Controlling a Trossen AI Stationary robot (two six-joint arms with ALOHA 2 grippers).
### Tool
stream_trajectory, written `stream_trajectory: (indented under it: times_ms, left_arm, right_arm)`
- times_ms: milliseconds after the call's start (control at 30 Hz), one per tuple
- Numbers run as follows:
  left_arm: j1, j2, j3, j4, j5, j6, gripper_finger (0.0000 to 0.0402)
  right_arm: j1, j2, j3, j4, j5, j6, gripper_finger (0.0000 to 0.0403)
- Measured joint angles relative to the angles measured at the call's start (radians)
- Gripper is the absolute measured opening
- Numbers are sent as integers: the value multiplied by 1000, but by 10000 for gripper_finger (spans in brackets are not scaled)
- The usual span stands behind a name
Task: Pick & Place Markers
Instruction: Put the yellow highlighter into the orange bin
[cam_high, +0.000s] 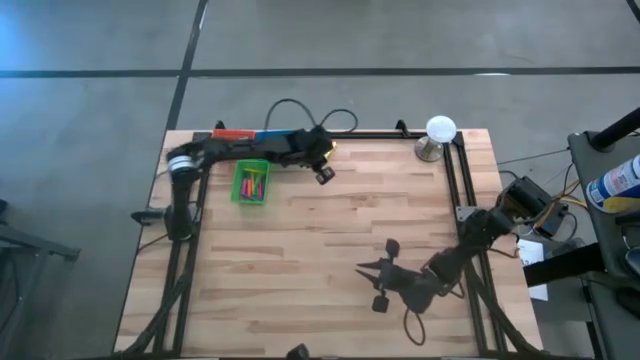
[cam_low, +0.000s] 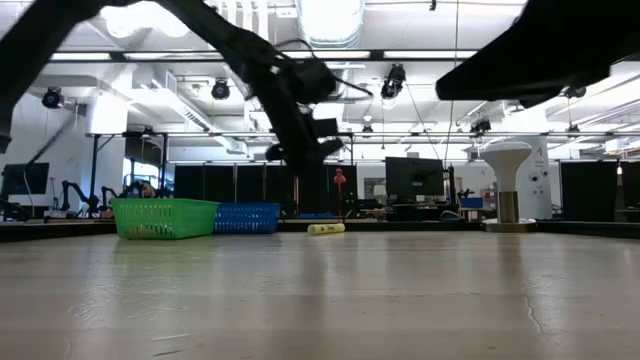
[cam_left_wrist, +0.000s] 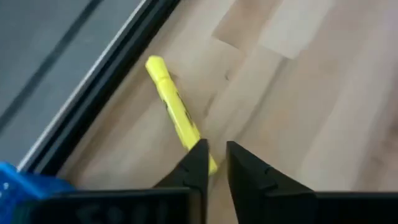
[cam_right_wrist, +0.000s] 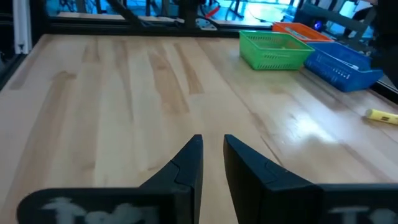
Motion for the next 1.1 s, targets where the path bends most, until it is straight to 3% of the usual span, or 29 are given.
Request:
stream_trajectory:
  times_ms: [233,533,1100]
  left_arm:
    - [17,168,177,-119,-32,-18,102]
    - [62,197,176,-76,-44,-24,108]
    - [97,201,143,-10,58,-53,108]
  right_arm:
    - [21,0,0,1,4,7,59]
    - [20,0,0,1,4,3,59]
    - [20,0,0,2,4,3,59]
